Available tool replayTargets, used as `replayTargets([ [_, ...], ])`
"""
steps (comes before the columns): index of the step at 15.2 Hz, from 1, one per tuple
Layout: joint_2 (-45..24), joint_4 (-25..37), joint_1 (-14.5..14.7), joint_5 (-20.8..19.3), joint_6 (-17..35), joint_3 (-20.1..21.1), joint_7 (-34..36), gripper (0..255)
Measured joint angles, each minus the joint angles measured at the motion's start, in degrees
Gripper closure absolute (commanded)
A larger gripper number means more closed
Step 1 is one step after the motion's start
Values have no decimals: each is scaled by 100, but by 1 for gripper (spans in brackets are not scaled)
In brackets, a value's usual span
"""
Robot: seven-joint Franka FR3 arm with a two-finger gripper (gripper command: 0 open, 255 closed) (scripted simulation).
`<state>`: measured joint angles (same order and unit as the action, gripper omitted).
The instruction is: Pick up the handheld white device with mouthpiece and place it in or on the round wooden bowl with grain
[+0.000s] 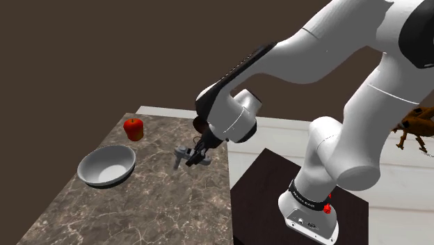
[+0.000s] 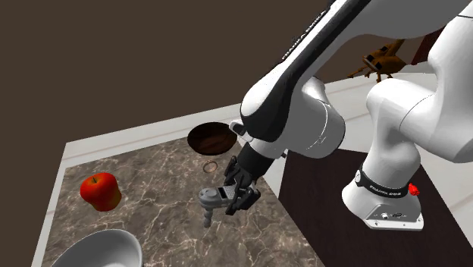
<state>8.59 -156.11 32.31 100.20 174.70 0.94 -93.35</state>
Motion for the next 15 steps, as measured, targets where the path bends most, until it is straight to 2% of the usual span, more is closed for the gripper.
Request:
replayTargets([
  [3, 338, -240, 28, -1049, 5, -34, 1054, 255],
  [5, 580, -398, -46, -1884, -26, 26, 1889, 255],
  [8, 922, -584, -346, -2946, -180, 235, 2920, 255],
  [10, 1125, -662, -583, -3479, -321, 408, 3432, 255],
  [11, 1248, -710, -748, -3731, -442, 427, 3580, 255],
  [15, 1327, -656, -1183, -4129, -868, -63, 3173, 255],
])
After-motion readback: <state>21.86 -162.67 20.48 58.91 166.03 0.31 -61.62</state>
